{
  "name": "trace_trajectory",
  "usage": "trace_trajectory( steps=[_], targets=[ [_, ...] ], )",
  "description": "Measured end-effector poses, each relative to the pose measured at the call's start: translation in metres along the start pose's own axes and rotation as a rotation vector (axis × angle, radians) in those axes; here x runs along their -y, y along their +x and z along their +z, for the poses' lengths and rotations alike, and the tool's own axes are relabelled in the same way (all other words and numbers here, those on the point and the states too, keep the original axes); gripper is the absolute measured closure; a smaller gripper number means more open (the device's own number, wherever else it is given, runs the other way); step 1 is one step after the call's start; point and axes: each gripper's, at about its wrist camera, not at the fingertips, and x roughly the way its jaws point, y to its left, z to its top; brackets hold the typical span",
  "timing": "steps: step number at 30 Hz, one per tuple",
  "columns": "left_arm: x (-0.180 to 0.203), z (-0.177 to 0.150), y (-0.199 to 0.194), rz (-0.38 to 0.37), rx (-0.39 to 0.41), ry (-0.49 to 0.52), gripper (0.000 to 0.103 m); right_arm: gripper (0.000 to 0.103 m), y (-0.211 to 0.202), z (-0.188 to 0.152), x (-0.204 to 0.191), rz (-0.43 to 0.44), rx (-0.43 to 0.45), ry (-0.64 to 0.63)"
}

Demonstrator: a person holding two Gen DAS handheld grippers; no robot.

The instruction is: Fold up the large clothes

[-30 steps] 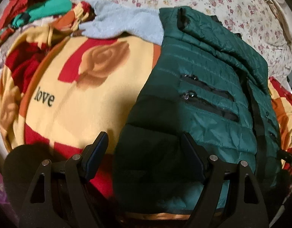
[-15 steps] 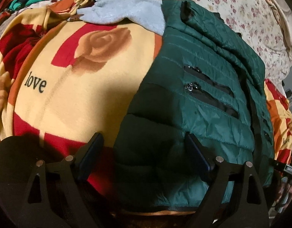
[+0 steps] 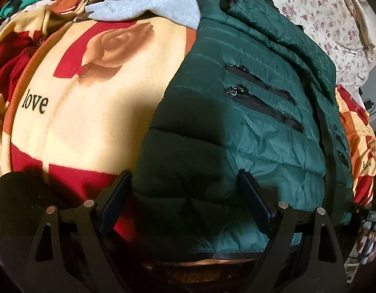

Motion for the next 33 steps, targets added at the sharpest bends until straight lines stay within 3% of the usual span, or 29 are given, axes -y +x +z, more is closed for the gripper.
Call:
trace_trajectory(
  steps=[1,5,7,15,18,19,22,28,30,33],
  targets=[
    [-0.003,0.000,0.000,-0.011,-0.008,-0.010,0.014,0.012,0.000,-0.003,-0.002,0.003,0.004,-0.013],
    [-0.007,-0.003,-0.002,-0.025,-0.021,-0.027,0.014,0.036,-0.005,-0.002,-0.014,0.053,0.040,-0.049],
    [-0.003,-0.003,-0.002,-0.013,-0.019,-0.016,0.014,0.042,-0.010,0.001,-0.018,0.090,0.078,-0.072],
    [0.001,-0.007,-0.001,0.004,-0.009,-0.019,0.014,0.041,0.008,0.005,-0.034,0.062,0.125,-0.119],
    [0.003,-0.008,0.000,0.010,-0.007,-0.020,0.014,0.053,0.003,0.006,-0.032,0.057,0.145,-0.114],
    [0.003,-0.009,0.000,0.012,-0.006,-0.017,0.014,0.062,0.000,0.007,-0.031,0.041,0.153,-0.119],
    [0.005,-0.010,-0.001,0.019,-0.006,-0.006,0.016,0.067,-0.005,0.007,-0.031,0.029,0.168,-0.126],
    [0.011,-0.012,-0.003,0.027,-0.002,0.035,0.039,0.067,-0.006,0.009,-0.038,0.020,0.176,-0.143],
    [0.012,-0.013,-0.006,0.037,0.010,0.045,0.059,0.069,-0.009,0.009,-0.039,0.023,0.186,-0.151],
    [0.016,-0.014,-0.011,0.061,0.036,0.076,0.078,0.070,-0.017,0.009,-0.041,0.035,0.208,-0.158]
  ],
)
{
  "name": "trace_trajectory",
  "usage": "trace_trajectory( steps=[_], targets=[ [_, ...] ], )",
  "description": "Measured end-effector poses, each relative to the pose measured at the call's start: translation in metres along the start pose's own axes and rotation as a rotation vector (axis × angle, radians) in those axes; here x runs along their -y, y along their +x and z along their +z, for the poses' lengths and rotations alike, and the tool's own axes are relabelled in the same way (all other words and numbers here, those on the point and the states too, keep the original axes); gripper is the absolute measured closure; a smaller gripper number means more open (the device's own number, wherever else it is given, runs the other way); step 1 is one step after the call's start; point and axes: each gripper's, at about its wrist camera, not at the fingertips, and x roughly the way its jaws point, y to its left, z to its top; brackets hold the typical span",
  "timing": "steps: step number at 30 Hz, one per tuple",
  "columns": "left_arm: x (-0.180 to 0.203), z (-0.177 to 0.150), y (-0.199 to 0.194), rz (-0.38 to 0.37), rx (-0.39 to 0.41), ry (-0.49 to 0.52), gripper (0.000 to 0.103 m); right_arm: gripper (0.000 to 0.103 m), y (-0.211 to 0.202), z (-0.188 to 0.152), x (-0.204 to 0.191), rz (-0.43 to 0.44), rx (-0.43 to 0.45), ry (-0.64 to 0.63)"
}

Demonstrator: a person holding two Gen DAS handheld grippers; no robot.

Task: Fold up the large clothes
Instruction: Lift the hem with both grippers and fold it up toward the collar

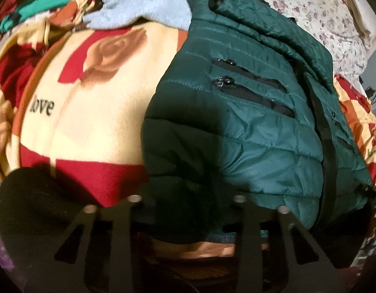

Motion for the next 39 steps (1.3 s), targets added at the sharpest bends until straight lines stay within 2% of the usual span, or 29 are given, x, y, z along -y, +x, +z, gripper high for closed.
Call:
trace_trajectory(
  steps=[2,5,11,15,20,29,35,39],
  targets=[
    [0.004,0.001,-0.007,0.012,0.018,0.024,0.086,0.073,-0.005,0.003,-0.002,0.003,0.016,-0.006],
    [0.003,0.011,-0.026,-0.038,0.060,0.007,0.093,0.078,-0.014,0.009,-0.006,0.004,0.044,-0.021],
    [0.005,0.048,-0.064,-0.094,0.182,-0.032,0.093,0.078,-0.045,0.041,-0.011,0.028,0.161,-0.038],
    [0.014,0.074,-0.076,-0.106,0.240,-0.039,0.093,0.078,-0.061,0.073,-0.010,0.022,0.246,-0.048],
    [0.021,0.126,-0.082,-0.122,0.310,-0.083,0.093,0.078,-0.064,0.123,-0.002,0.009,0.312,-0.028],
    [0.046,0.228,-0.056,-0.044,0.374,-0.125,0.093,0.079,-0.043,0.224,0.024,-0.062,0.367,0.037],
    [0.055,0.291,-0.004,0.038,0.353,-0.176,0.093,0.079,-0.011,0.280,0.063,-0.083,0.368,0.117],
    [0.060,0.321,0.036,0.095,0.333,-0.194,0.093,0.079,0.017,0.309,0.089,-0.089,0.360,0.172]
  ],
)
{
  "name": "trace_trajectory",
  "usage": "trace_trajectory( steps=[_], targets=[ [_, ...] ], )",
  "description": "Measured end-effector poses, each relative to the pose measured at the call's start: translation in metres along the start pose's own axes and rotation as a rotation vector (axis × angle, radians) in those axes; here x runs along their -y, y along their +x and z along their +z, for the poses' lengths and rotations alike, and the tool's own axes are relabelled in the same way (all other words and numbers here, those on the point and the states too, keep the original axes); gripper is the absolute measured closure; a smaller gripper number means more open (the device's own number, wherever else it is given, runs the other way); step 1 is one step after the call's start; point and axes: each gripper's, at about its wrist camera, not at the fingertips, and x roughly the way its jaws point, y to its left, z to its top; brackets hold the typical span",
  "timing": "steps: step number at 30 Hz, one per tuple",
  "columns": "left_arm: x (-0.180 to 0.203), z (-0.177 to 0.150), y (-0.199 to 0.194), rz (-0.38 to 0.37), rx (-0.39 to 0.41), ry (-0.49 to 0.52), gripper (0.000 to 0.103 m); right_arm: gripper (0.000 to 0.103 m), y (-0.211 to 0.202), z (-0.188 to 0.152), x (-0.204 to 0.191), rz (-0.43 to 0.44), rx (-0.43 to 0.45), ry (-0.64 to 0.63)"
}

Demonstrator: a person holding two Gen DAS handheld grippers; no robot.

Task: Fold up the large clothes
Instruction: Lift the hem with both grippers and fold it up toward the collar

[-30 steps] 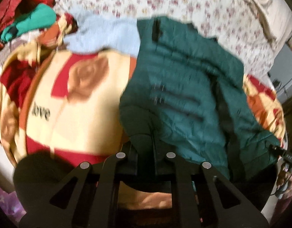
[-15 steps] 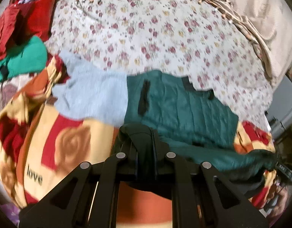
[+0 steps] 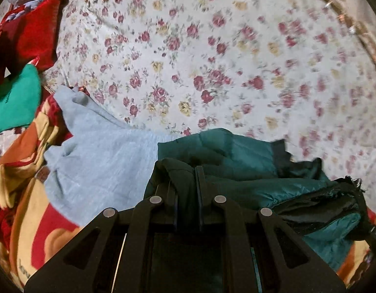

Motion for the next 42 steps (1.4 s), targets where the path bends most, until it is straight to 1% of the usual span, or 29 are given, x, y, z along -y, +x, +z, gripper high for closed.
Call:
trace_trajectory(
  steps=[2,3,5,7,9,10,11,12,13,15,16,18,19,20,22,23,25,26,27,28,29,30,31,32,34,37,38,40,42],
  targets=[
    [0.007,0.001,0.021,0.032,-0.021,0.017,0.092,0.077,0.020,0.005,0.009,0.005,-0.003,0.036],
    [0.009,0.001,0.031,0.047,-0.031,0.023,0.091,0.077,0.034,0.006,0.016,0.022,-0.016,0.063],
    [0.011,-0.001,0.048,0.064,-0.043,0.023,0.090,0.073,0.049,0.007,0.026,0.062,-0.024,0.107],
    [0.011,-0.002,0.057,0.066,-0.046,0.018,0.090,0.070,0.046,0.007,0.030,0.101,-0.009,0.124],
    [0.009,-0.003,0.066,0.051,-0.059,0.007,0.089,0.062,0.033,0.005,0.028,0.119,0.004,0.107],
    [0.011,-0.002,0.067,0.049,-0.061,0.006,0.089,0.051,0.025,0.004,0.027,0.124,0.014,0.100],
    [0.011,-0.002,0.069,0.051,-0.065,0.008,0.089,0.031,0.013,0.002,0.025,0.122,0.025,0.088],
    [0.013,-0.001,0.070,0.057,-0.066,0.012,0.089,0.021,0.002,0.000,0.021,0.114,0.040,0.076],
    [0.015,-0.002,0.070,0.063,-0.065,0.016,0.089,0.014,-0.012,-0.003,0.014,0.095,0.063,0.056],
    [0.016,-0.002,0.070,0.064,-0.062,0.013,0.088,0.014,-0.033,-0.009,0.000,0.074,0.113,-0.003],
    [0.015,-0.002,0.070,0.060,-0.059,0.006,0.088,0.014,-0.045,-0.014,-0.011,0.084,0.137,-0.046],
    [0.014,-0.003,0.069,0.051,-0.055,-0.009,0.088,0.014,-0.052,-0.024,-0.033,0.108,0.163,-0.113],
    [0.012,-0.003,0.068,0.044,-0.052,-0.019,0.088,0.014,-0.048,-0.030,-0.051,0.118,0.151,-0.168],
    [0.011,-0.004,0.067,0.037,-0.050,-0.028,0.087,0.014,-0.037,-0.033,-0.067,0.114,0.121,-0.216],
    [0.010,-0.004,0.064,0.025,-0.051,-0.031,0.085,0.014,-0.009,-0.043,-0.102,0.073,0.058,-0.317],
    [0.009,-0.004,0.062,0.013,-0.054,-0.028,0.083,0.014,0.004,-0.047,-0.116,0.062,0.043,-0.363],
    [0.006,-0.002,0.055,-0.020,-0.059,-0.030,0.077,0.014,0.033,-0.052,-0.144,0.051,0.022,-0.448],
    [0.002,0.000,0.051,-0.053,-0.062,-0.038,0.068,0.014,0.051,-0.052,-0.155,0.036,0.012,-0.482],
    [-0.003,0.001,0.044,-0.089,-0.060,-0.051,0.056,0.014,0.069,-0.052,-0.162,-0.002,0.006,-0.505],
    [-0.007,0.002,0.037,-0.117,-0.049,-0.064,0.049,0.014,0.084,-0.051,-0.166,-0.040,0.005,-0.519],
    [-0.011,0.002,0.030,-0.140,-0.034,-0.076,0.033,0.014,0.101,-0.048,-0.166,-0.087,0.008,-0.518],
    [-0.014,0.002,0.022,-0.155,-0.015,-0.086,0.014,0.014,0.112,-0.045,-0.164,-0.107,0.014,-0.505],
    [-0.019,0.000,0.011,-0.161,0.008,-0.096,0.009,0.014,0.119,-0.043,-0.161,-0.112,0.019,-0.485],
    [-0.022,-0.002,0.006,-0.163,0.019,-0.101,0.006,0.014,0.127,-0.039,-0.155,-0.117,0.027,-0.455],
    [-0.024,-0.007,0.000,-0.165,0.017,-0.091,0.006,0.014,0.137,-0.033,-0.148,-0.121,0.032,-0.413],
    [-0.017,-0.013,0.002,-0.142,0.000,-0.053,0.006,0.014,0.143,-0.028,-0.148,-0.121,0.016,-0.393],
    [-0.015,-0.015,0.004,-0.132,-0.003,-0.045,0.006,0.014,0.141,-0.027,-0.149,-0.121,0.008,-0.391],
    [-0.010,-0.021,0.009,-0.117,-0.006,-0.029,0.006,0.014,0.124,-0.024,-0.149,-0.092,0.004,-0.380],
    [-0.005,-0.026,0.018,-0.103,-0.008,-0.010,0.006,0.014,0.096,-0.025,-0.143,-0.050,0.037,-0.363]
  ],
)
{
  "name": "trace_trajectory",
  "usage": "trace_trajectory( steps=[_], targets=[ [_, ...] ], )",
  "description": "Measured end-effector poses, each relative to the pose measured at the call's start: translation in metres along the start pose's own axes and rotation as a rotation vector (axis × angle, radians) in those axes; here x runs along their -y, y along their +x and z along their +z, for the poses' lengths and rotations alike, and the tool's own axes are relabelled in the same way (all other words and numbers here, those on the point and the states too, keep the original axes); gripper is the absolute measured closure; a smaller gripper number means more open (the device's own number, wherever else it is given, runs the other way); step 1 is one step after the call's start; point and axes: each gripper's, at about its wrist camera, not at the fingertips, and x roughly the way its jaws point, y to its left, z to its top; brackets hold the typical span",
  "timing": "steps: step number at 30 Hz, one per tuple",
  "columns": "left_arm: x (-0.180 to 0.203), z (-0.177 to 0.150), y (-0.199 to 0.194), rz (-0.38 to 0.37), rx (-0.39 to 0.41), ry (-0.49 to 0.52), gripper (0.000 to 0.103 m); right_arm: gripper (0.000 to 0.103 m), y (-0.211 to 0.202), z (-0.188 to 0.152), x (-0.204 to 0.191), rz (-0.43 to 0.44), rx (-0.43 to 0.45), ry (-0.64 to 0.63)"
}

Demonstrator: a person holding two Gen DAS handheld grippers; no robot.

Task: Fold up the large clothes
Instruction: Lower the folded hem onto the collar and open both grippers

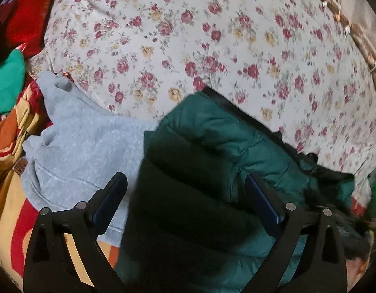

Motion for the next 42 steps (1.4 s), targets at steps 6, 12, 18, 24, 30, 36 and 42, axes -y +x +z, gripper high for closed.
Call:
trace_trajectory(
  steps=[6,12,18,24,30,36,42],
  targets=[
    [0.007,-0.009,0.026,0.080,0.001,0.038,0.006,0.014,-0.044,-0.011,0.042,-0.132,0.068,-0.040],
    [0.007,-0.008,0.040,0.092,-0.002,0.033,0.006,0.014,-0.019,-0.015,0.102,-0.193,0.021,0.086],
    [0.011,-0.008,0.044,0.096,0.012,0.042,0.006,0.010,0.001,-0.024,0.119,-0.183,0.041,0.136],
    [0.010,-0.008,0.044,0.097,0.006,0.047,0.006,0.011,-0.019,-0.024,0.116,-0.163,0.047,0.158],
    [0.009,-0.009,0.043,0.093,0.011,0.046,0.005,0.011,-0.056,-0.043,0.119,-0.116,0.120,0.210],
    [0.012,-0.012,0.040,0.112,0.035,0.068,0.005,0.007,-0.022,-0.049,0.127,-0.152,0.032,0.231],
    [0.010,-0.017,0.028,0.117,0.029,0.083,0.005,0.007,-0.049,-0.048,0.123,-0.135,0.046,0.232]
  ],
)
